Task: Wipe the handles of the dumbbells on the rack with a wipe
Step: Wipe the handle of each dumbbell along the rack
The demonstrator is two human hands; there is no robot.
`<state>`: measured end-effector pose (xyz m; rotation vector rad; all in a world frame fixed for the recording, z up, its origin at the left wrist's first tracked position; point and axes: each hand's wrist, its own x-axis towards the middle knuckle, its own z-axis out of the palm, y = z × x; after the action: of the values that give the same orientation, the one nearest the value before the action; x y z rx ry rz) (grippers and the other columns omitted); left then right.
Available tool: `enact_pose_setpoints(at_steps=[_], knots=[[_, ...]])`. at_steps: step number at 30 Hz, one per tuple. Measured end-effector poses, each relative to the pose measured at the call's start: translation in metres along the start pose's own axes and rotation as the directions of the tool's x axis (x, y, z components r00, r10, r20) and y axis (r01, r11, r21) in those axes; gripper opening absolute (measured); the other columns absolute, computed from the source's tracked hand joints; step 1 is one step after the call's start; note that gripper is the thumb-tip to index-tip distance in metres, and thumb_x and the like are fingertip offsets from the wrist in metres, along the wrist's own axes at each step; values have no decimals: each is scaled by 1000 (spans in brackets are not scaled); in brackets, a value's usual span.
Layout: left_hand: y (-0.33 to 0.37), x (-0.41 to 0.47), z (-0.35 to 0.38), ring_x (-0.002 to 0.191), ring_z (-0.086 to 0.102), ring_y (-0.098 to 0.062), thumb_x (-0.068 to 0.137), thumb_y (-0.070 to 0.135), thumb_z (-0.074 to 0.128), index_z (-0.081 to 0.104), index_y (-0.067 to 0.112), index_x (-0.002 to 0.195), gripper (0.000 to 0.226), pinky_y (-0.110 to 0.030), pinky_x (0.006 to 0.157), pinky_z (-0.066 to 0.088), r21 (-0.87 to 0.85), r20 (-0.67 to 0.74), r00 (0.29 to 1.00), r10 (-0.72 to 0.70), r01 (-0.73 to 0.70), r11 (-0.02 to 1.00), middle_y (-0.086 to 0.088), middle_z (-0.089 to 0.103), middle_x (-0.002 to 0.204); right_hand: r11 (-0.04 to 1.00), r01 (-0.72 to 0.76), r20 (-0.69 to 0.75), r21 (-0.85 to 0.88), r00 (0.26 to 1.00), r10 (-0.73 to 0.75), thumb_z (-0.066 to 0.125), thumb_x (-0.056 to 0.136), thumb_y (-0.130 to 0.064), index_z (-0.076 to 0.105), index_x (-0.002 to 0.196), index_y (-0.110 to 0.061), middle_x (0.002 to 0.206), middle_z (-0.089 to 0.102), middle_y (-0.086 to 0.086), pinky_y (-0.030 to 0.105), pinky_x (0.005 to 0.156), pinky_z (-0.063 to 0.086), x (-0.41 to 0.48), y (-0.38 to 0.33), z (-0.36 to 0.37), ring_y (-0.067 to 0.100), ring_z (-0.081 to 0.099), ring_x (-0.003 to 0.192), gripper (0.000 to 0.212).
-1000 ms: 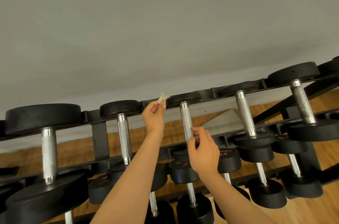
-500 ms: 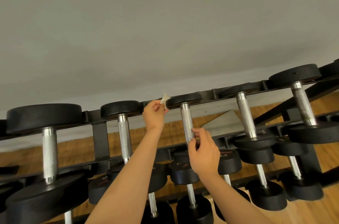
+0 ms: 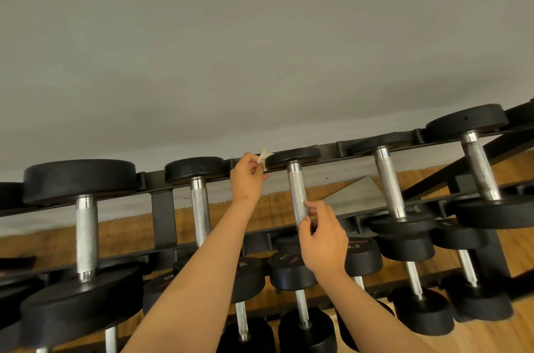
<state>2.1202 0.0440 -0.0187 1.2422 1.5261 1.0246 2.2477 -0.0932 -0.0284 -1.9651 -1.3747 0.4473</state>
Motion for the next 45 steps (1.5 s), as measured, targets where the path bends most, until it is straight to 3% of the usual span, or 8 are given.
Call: enact_pose_setpoints(at_steps=[8, 15, 24, 27, 29, 32, 36, 45], knots=[[10, -15, -3, 86, 68, -11, 91, 4, 61, 61, 14, 87, 11, -18, 72, 57, -29, -81, 997, -5, 3, 1000, -8, 69, 99, 1000, 18, -18, 5, 1000, -18, 44, 88, -35, 60, 109, -23, 90, 60, -8, 11, 54, 31, 1, 0, 1, 8, 55, 67, 28], [27, -27, -4, 85, 68, -16, 90, 5, 65, 64, 19, 84, 15, -34, 83, 58, 67, -145, 986, 80, -70, 995, 0, 69, 86, 1000, 14, -8, 25, 1000, -14, 60, 89, -21, 61, 107, -20, 94, 63, -5, 9, 57, 36, 0, 2, -1, 9, 61, 74, 18], [58, -75, -20, 88, 68, -12, 89, 2, 63, 65, 19, 85, 18, -27, 81, 58, 21, 62, 988, 138, -140, 990, 4, 69, 92, 999, -24, 110, 35, 994, 20, 58, 92, -26, 55, 113, -21, 100, 60, -5, 12, 58, 39, 3, -2, -9, 11, 61, 83, 22], [62, -94, -29, 90, 68, -11, 90, 2, 63, 66, 16, 86, 15, -23, 77, 57, 28, 125, 984, 126, -131, 991, 1, 70, 97, 989, -76, 122, 129, 991, 60, 62, 91, -26, 56, 118, -21, 111, 58, -3, 17, 72, 48, 2, -4, -17, 10, 58, 98, 27], [64, -106, -39, 90, 67, -7, 90, 4, 64, 65, 19, 86, 16, -20, 77, 56, 61, 138, 981, 139, -148, 987, 5, 70, 97, 971, -67, 17, 229, 998, 65, 65, 89, -21, 58, 119, -21, 115, 57, -4, 24, 88, 49, -4, -9, -31, 9, 54, 107, 30], [65, -122, -47, 89, 66, 0, 89, 10, 66, 65, 28, 89, 18, -20, 81, 54, 122, 141, 975, 174, -192, 974, 14, 69, 94, 939, 78, -95, 336, 994, -48, 66, 88, -14, 58, 115, -24, 112, 54, -11, 15, 93, 41, -17, -27, -53, 1, 49, 108, 30], [70, -139, -36, 88, 67, -1, 90, 13, 66, 69, 21, 96, 10, -22, 84, 54, 75, 176, 956, 237, -253, 965, 10, 71, 90, 886, 302, -91, 352, 953, -289, 65, 89, -8, 58, 116, -25, 112, 53, -16, 11, 93, 42, -24, -58, -64, 0, 53, 107, 33], [81, -152, -27, 91, 67, -2, 90, 10, 65, 69, 27, 98, 19, -22, 84, 54, -34, 186, 940, 286, -285, 958, 17, 72, 95, 893, 252, 17, 373, 960, -278, 66, 89, -12, 57, 129, -26, 109, 54, -14, 6, 86, 44, -9, -57, -85, -4, 54, 101, 43]])
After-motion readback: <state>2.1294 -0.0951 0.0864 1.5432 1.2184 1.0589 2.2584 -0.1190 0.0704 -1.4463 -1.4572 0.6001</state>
